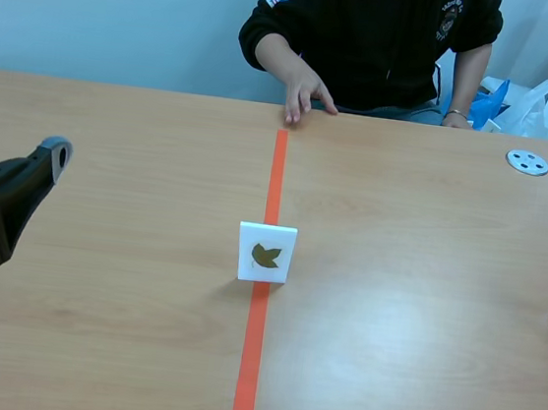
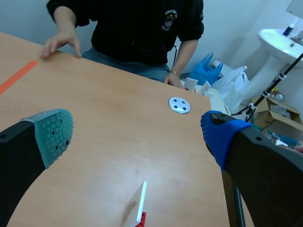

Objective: Sort the leaf by its shape. The table is split by an orange tape line. A compound leaf with several leaflets goes to the left side, a simple leaf with one blade goes to the right side. Return to the home posture when a red brick is placed on the table.

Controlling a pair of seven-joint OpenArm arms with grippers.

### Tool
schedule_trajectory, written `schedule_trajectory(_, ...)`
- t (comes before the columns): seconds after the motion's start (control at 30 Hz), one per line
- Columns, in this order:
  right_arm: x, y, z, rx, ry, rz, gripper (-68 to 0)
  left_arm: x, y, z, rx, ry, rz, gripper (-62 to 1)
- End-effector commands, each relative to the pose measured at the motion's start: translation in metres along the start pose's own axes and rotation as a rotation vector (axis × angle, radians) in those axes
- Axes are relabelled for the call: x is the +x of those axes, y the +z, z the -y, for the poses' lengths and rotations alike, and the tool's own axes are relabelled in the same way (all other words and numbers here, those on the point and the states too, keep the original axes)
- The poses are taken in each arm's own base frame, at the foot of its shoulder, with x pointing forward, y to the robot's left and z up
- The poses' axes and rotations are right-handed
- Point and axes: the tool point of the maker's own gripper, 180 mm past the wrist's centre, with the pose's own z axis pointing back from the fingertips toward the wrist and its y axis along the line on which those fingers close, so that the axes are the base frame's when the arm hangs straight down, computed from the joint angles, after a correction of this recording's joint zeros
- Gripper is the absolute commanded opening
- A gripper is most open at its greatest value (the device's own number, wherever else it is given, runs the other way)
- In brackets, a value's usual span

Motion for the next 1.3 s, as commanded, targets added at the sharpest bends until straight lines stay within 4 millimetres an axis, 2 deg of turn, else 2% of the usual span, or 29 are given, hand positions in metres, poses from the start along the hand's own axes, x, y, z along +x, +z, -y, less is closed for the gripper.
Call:
schedule_trajectory(0.0, 0.014, -0.003, 0.001, 0.021, 0.023, 0.039, -12.4, 0.006, -0.004, 0.001, -0.024, -0.011, 0.027, 1.4)
schedule_trajectory(0.17, 0.015, -0.004, -0.004, 0.050, 0.029, 0.040, -12.4, -0.027, -0.014, 0.010, -0.109, -0.029, -0.046, 1.4)
schedule_trajectory(0.4, 0.019, -0.003, -0.014, 0.108, 0.011, 0.058, -12.4, -0.069, -0.043, 0.035, -0.228, -0.055, -0.117, 1.4)
schedule_trajectory(0.73, 0.015, -0.003, -0.014, 0.109, 0.012, 0.040, -12.4, -0.108, -0.074, 0.080, -0.381, -0.076, -0.173, 1.4)
schedule_trajectory(0.93, 0.015, -0.003, -0.014, 0.109, 0.012, 0.040, -12.4, -0.122, -0.097, 0.108, -0.448, -0.068, -0.187, 1.4)
schedule_trajectory(1.27, 0.015, -0.003, -0.014, 0.109, 0.011, 0.037, -12.4, -0.122, -0.144, 0.146, -0.508, -0.058, -0.172, 1.4)
